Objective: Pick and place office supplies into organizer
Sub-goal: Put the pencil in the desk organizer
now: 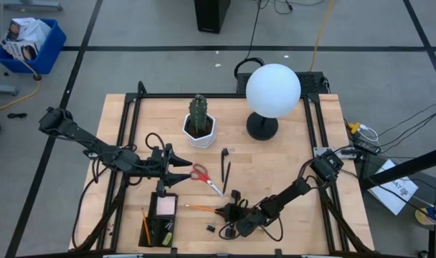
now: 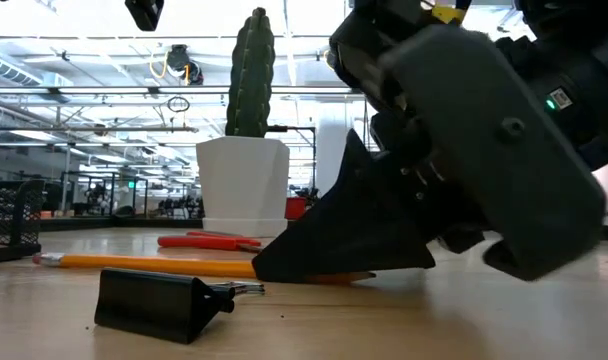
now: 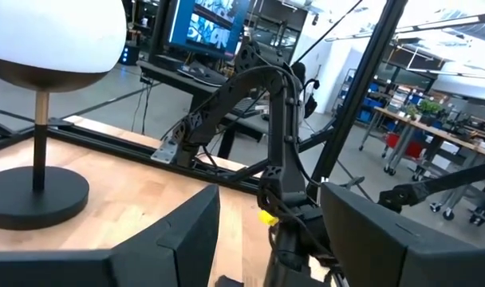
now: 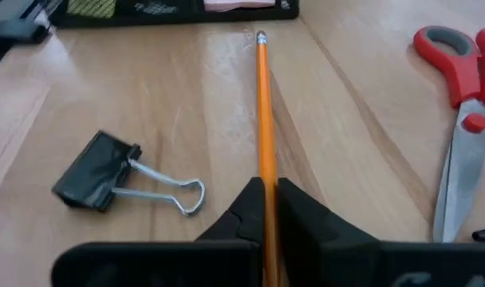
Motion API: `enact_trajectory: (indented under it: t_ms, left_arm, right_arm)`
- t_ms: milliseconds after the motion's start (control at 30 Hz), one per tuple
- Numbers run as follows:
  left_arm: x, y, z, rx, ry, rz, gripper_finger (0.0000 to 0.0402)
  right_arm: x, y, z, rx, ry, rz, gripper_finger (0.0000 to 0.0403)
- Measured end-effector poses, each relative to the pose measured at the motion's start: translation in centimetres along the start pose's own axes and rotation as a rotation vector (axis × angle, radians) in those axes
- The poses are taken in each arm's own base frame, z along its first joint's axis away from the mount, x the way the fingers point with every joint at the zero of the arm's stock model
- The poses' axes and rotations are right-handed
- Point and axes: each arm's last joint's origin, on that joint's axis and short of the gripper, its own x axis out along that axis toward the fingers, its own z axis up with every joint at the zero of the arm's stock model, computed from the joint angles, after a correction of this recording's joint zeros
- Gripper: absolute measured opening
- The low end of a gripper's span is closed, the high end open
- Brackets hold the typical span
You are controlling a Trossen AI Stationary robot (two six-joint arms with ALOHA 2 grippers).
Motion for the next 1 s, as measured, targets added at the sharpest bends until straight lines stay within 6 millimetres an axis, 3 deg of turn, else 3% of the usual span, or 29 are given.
enact_trajectory:
  t_ms: [300,600,1000]
  left_arm:
    - [0.0,0.1,0.0,-0.003,0.002,0.006,0.0225]
    - [0.1,0.2,0.0,-0.004,0.001,0.008,0.0225]
    - [0.1,0.2,-0.1,-0.009,0.006,0.010,0.0225]
  right_arm:
    - [-3.5,0.5,3.2,-0.118,-0.090,-0.040,0.0008]
    - [-3.6,-0.5,1.4,-0.086,-0.065,-0.060,0.0005]
    - [-3.6,-0.2,1.7,-0.048,-0.082,0.050,0.0005]
